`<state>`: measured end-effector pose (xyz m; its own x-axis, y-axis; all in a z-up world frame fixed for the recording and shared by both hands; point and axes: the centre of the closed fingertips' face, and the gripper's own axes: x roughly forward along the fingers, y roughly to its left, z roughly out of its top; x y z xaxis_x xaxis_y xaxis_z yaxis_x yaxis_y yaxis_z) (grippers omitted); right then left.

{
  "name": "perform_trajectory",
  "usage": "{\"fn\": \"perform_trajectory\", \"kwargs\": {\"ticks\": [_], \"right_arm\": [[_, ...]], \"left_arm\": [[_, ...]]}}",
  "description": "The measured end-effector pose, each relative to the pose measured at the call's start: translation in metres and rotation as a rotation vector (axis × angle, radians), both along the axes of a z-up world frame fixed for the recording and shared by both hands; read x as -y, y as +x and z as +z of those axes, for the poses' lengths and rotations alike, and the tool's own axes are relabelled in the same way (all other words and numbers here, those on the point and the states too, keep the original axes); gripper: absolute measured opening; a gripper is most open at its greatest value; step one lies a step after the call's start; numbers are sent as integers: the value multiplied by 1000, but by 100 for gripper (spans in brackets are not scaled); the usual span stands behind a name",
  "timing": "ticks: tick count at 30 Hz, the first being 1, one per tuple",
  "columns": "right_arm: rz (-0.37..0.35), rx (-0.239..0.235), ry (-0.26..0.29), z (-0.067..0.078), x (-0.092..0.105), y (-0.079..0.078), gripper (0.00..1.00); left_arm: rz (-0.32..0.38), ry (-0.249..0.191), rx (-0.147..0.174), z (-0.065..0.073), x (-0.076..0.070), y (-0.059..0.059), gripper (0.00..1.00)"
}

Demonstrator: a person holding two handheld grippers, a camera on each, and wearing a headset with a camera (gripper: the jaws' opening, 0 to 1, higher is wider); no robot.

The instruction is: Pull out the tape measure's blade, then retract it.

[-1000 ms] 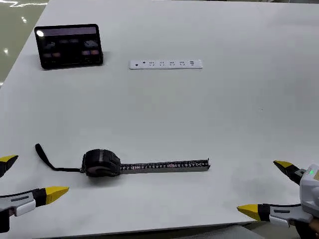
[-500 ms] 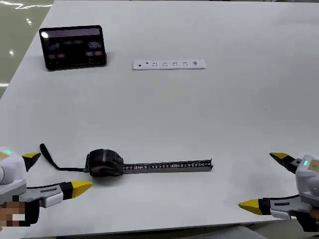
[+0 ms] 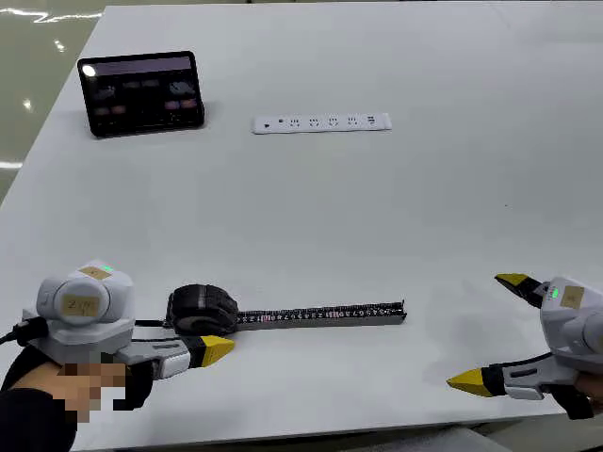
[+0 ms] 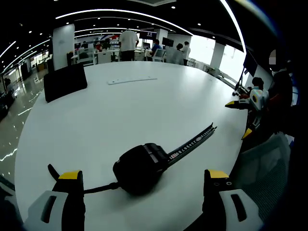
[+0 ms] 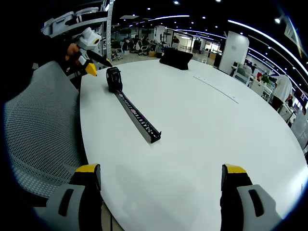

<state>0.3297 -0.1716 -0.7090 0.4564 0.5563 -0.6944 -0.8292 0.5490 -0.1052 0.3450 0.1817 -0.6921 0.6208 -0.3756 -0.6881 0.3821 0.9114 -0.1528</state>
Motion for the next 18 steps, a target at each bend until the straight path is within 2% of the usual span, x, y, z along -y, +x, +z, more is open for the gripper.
{"fn": "perform_trajectory", "kwargs": {"ticks": [1, 2, 4, 6, 7, 8, 12, 15, 17, 18], "right_arm": [[6, 0, -2, 0, -1, 1, 100], [17, 0, -5, 0, -3, 3, 100], [35, -7, -9, 0, -6, 5, 100], [55, -35, -17, -4, -9, 7, 99], [64, -74, -23, -8, -11, 6, 99], [77, -77, -28, -9, -13, 7, 99], [160, -92, -68, -13, -25, 10, 94], [198, -102, -83, -15, -33, 15, 91], [241, -89, -100, -14, -39, 21, 88], [249, -90, -105, -14, -41, 23, 88]], "left_arm": [[5, -6, 13, 1, 1, 3, 100], [20, 9, 31, 2, 1, 5, 100], [63, 57, 43, 0, -5, 10, 100], [110, 39, 42, -1, -2, 14, 100], [151, 31, 14, -6, -2, 14, 100], [156, 43, -3, -9, -1, 12, 100], [186, 84, 40, -13, 4, 19, 100], [252, 61, 74, -12, 4, 24, 100], [303, 30, 91, -13, 3, 26, 100], [300, 32, 103, -13, 3, 26, 100]]}}
